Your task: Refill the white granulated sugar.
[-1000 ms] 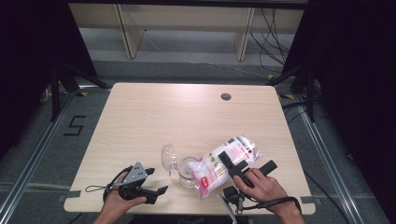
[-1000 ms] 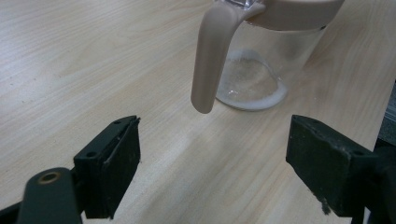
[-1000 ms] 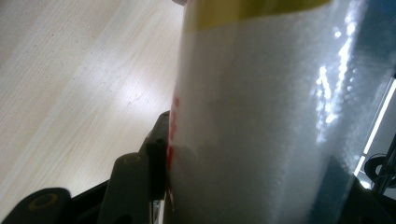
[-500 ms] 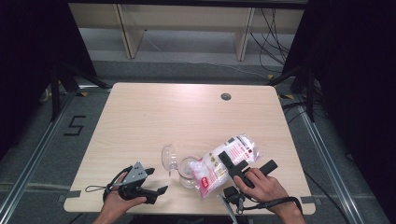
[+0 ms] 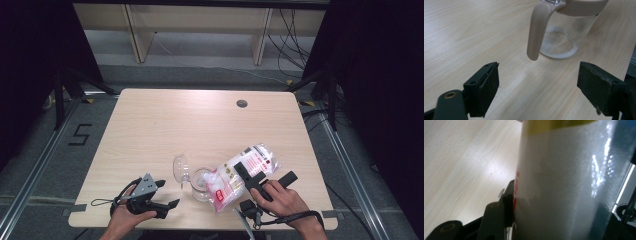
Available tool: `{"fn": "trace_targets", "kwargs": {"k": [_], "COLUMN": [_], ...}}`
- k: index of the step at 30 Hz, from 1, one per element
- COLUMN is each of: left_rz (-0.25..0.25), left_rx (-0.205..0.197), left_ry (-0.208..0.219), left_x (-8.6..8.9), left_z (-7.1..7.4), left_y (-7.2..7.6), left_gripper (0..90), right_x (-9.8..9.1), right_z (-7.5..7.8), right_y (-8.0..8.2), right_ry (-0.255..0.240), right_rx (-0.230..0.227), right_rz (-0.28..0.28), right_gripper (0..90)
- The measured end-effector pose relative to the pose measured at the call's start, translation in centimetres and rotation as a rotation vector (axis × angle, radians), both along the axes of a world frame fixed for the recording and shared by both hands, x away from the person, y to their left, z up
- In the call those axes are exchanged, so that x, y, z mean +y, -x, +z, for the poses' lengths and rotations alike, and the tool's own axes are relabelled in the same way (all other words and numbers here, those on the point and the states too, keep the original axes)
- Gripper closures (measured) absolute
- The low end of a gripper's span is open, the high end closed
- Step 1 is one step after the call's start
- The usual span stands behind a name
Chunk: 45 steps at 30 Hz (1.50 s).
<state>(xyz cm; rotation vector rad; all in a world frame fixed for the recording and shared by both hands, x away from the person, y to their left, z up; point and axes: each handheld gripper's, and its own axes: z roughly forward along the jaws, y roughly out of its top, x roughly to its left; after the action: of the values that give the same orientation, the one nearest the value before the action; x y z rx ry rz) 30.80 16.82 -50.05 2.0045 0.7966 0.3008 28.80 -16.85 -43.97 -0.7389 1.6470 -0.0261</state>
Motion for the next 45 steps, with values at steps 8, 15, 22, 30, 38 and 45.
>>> {"fn": "trace_targets", "kwargs": {"k": [8, 15, 22, 30, 38, 45], "left_rz": [0.0, -0.001, 0.001, 0.004, 0.004, 0.005], "left_rx": [-0.002, -0.002, 0.001, 0.002, 0.001, 0.002], "left_ry": [0.005, 0.003, 0.004, 0.012, 0.011, 0.012], "left_x": [0.0, 0.02, 0.02, -0.04, -0.05, -0.03], "left_z": [-0.03, -0.03, -0.03, -0.06, -0.07, -0.06], "left_y": [-0.01, 0.0, 0.0, 0.02, 0.01, 0.02], "left_gripper": [17.4, 17.4, 17.4, 17.4, 17.4, 17.4], "right_x": [0.02, 0.0, -0.06, -0.08, -0.14, -0.16], "right_z": [0.0, 0.04, 0.17, 0.18, 0.24, 0.17], "right_y": [0.03, 0.03, 0.06, 0.04, 0.04, -0.01], "right_ry": [0.001, 0.0, 0.0, 0.003, 0.0, 0.007], "right_rx": [0.003, 0.001, -0.002, -0.002, -0.004, -0.001], "right_rz": [0.002, 0.004, 0.005, 0.004, 0.005, 0.001], "right_gripper": [54.6, 54.7, 54.9, 54.9, 55.1, 55.1]}}
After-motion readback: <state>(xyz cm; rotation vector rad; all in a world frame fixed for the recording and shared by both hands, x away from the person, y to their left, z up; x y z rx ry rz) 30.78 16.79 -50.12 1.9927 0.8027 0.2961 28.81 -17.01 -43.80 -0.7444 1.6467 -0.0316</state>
